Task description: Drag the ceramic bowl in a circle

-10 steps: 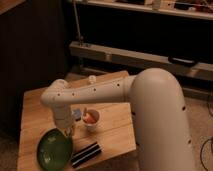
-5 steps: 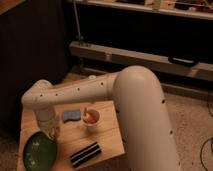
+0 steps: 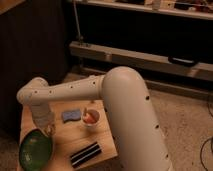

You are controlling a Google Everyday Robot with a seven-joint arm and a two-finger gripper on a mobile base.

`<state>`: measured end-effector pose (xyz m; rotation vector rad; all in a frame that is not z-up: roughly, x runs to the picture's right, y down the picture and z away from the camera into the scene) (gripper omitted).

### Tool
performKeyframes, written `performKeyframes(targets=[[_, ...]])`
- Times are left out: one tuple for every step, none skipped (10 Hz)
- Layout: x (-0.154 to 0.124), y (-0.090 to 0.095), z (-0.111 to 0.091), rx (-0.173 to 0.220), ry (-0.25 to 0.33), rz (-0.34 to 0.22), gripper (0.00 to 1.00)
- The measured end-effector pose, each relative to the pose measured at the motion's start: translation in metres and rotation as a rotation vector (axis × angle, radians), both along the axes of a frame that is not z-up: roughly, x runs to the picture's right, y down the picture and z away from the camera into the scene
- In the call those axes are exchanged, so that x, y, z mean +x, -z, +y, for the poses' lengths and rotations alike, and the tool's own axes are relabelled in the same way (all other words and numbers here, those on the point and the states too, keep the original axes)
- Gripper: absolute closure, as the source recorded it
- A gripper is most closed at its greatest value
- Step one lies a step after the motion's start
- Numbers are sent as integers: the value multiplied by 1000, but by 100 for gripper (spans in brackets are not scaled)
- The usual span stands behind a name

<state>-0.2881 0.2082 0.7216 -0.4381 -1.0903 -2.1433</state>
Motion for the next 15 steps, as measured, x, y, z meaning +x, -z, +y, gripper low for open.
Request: performKeyframes(targets=[[-3,-1,-4,-3,-8,14,86],[-6,-5,-9,-9,-22,35,86],[-5,-11,-14,-17,-38,60,86],[0,-21,-19,-28,-53,87,86],[8,-34,-23,-39,-65,123,86],[20,-54,-23,-54,-77,164,86],[35,-69,-19,-69,-90,195,86],[51,-79,-17,-80,-109,220,86],[73,-85,-16,-85,-137,239,86],[93,-85,-16,-81,-153,249,86],[107,-81,-16,-75,-159,253,86],[130,-72,-13,-60,-155,249,86],[143,-61,-11,-44,-144,229,86],[149,-51,-11,-31,-135,210,86],[152,-41,-10,-17,-122,184,86]])
